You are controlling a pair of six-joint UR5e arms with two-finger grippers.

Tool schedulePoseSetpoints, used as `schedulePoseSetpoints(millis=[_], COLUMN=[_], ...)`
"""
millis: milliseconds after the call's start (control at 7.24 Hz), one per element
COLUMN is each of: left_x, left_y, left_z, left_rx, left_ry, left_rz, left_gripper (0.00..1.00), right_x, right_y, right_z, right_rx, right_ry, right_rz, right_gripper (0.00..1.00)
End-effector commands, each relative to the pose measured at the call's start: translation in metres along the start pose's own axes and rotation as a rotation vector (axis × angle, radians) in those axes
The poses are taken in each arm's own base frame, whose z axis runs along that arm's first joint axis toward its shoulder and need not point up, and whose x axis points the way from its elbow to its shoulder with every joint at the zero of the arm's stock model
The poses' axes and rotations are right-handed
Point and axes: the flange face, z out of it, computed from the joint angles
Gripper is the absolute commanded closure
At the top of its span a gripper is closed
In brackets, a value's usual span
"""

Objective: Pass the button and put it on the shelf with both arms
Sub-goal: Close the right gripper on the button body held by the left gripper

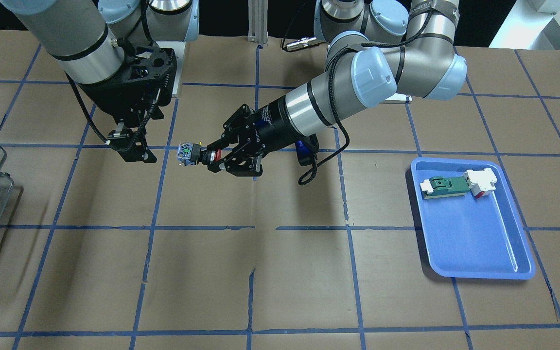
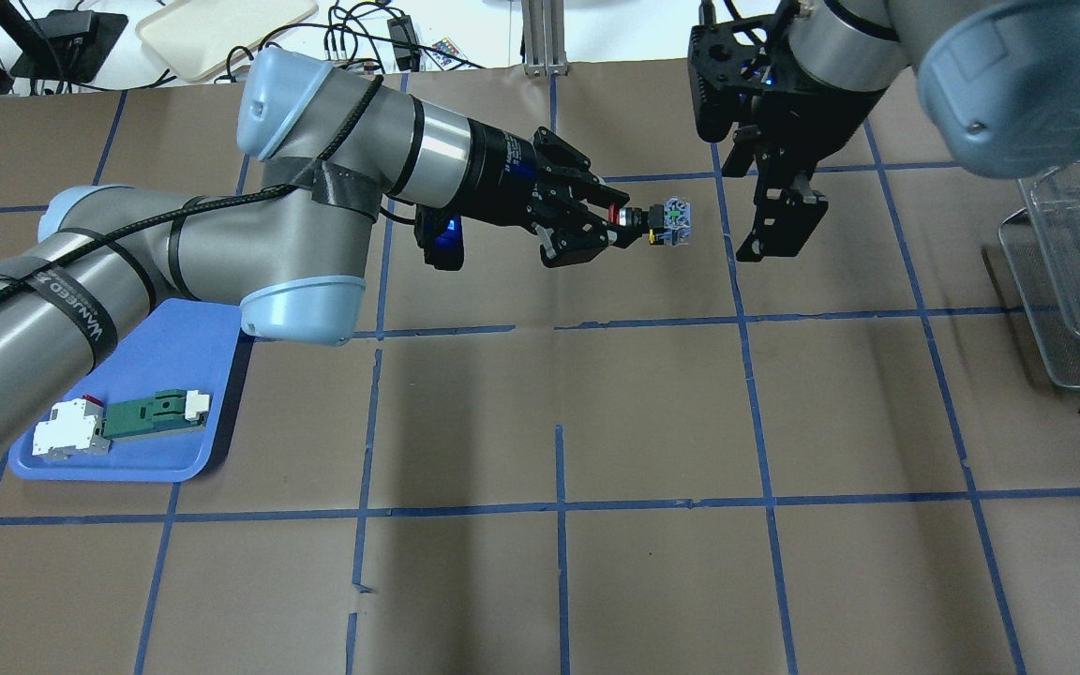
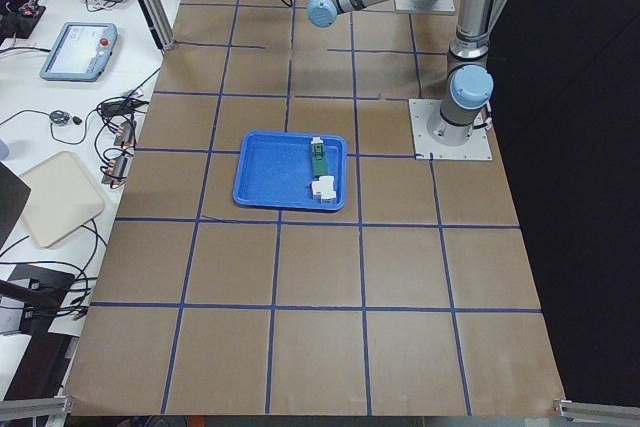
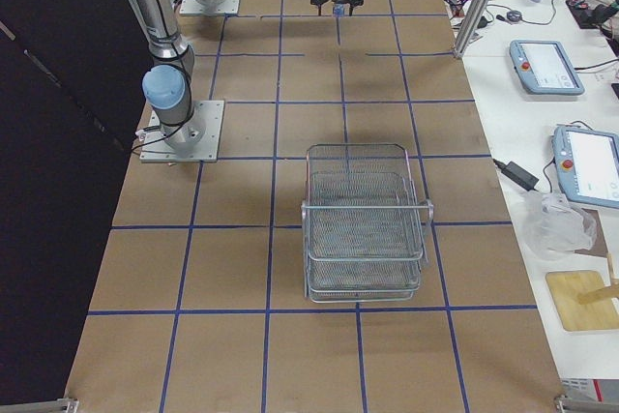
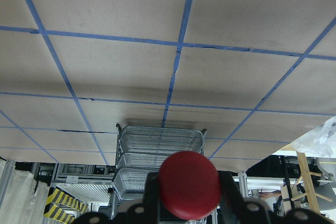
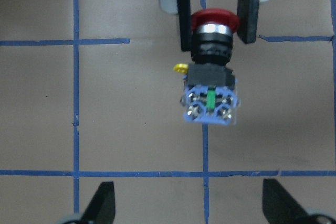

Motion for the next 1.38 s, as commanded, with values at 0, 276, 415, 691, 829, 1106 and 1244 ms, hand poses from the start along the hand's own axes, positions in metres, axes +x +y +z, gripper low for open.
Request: schedulePoseSetpoints(millis=[0, 276, 415, 691, 829, 1106, 1244], left_x=[-0.012, -0.015, -0.017, -0.017, -0.017, -0.019, -0.021], left_y=[0.01, 0.012, 0.015, 0.018, 0.018, 0.018, 0.02], left_z=[0.008, 0.012, 0.012, 0.011, 0.011, 0.011, 0.009], left_rx=[0.0, 0.001, -0.001, -0.004, -0.004, -0.004, -0.005], left_ry=[-0.017, -0.025, -0.026, -0.025, -0.025, -0.025, -0.023], left_rz=[-0.007, -0.004, 0.002, 0.006, -0.003, -0.005, 0.0], left_gripper=[1.0, 1.0, 1.0, 1.0, 1.0, 1.0, 1.0], right_x=[0.009, 0.0, -0.003, -0.007, -0.006, -0.003, -0.004], right_y=[-0.009, -0.015, -0.021, -0.02, -0.019, -0.017, -0.017], right_z=[-0.001, 0.012, 0.013, 0.011, 0.013, 0.023, 0.019], right_rx=[-0.033, 0.021, 0.074, 0.069, 0.06, 0.052, 0.052], right_ry=[-0.007, -0.055, -0.058, -0.05, -0.051, -0.043, -0.029], right_rz=[0.029, 0.098, 0.123, 0.129, 0.116, 0.115, 0.114], right_gripper=[0.0, 0.0, 0.0, 0.0, 0.0, 0.0, 0.0])
